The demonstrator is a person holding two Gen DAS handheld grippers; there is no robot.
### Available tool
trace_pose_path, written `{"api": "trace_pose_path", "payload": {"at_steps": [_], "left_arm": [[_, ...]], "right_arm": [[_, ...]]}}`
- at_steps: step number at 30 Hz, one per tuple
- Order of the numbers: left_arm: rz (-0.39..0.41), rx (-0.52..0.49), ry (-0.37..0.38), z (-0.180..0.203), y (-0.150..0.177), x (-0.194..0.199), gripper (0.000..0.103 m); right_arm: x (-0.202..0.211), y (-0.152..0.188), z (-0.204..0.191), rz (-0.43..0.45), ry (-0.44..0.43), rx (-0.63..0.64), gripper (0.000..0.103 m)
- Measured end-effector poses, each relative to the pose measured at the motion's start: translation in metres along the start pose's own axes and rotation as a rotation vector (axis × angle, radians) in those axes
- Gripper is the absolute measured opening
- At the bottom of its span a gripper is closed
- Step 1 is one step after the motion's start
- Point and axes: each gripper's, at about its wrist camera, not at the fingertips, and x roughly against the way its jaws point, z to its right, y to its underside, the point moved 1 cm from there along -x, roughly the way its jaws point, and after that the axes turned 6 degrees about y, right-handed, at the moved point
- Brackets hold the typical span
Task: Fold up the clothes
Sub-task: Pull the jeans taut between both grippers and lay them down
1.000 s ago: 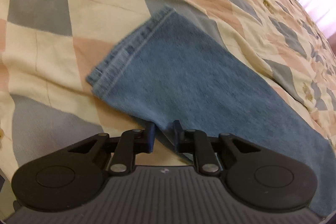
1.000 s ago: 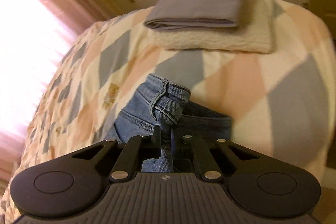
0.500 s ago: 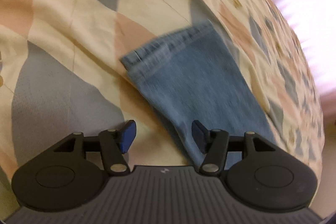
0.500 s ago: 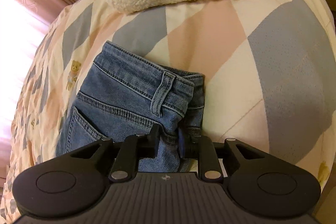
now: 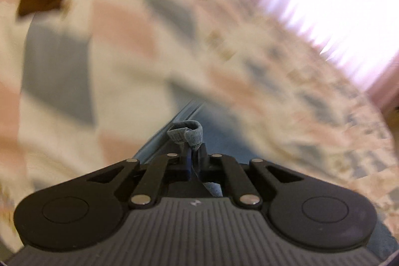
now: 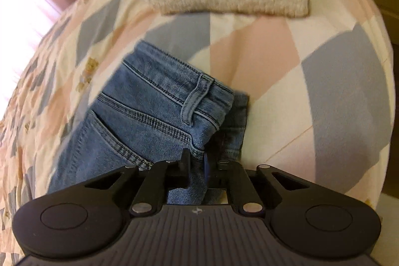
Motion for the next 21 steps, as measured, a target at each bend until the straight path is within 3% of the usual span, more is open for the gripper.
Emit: {"api": "trace_pose_path", "payload": {"at_steps": [2,3,6,8,12,21], "left_arm": [[0.044,-0.078,0.015,0.005,-0.007,0.011,0.002],[0.026,-0.099,-0.021,-0.001,-0.004,0.008,0.002],[-0.133,-0.049,-0.126,-0.035,0.022,-0.034,0.003],[-0.183,-0.076,-0.165,-0.039,0.040,-0.055,0.004],[-0.157,-0.072,-0.177,-0.037,0.044,-0.060,0.003],[-0.179,-0.119,-0.179,-0.036,0.042,-0.053,0.005]], "right_arm": [[0.014,0.000,0.003,0.049,-0.042,-0.003,0.007],[0.022,0.001,0.005,0.075,-0.069,-0.004,0.007],[0.016,0.011,0.012,0.055,-0.034,0.026,0.007],[0.004,0.019,0.016,0.022,0.005,0.033,0.007],[-0.006,0.018,0.009,0.033,0.022,0.026,0.008],[0.041,0.001,-0.002,0.144,-0.043,0.060,0.007]]}}
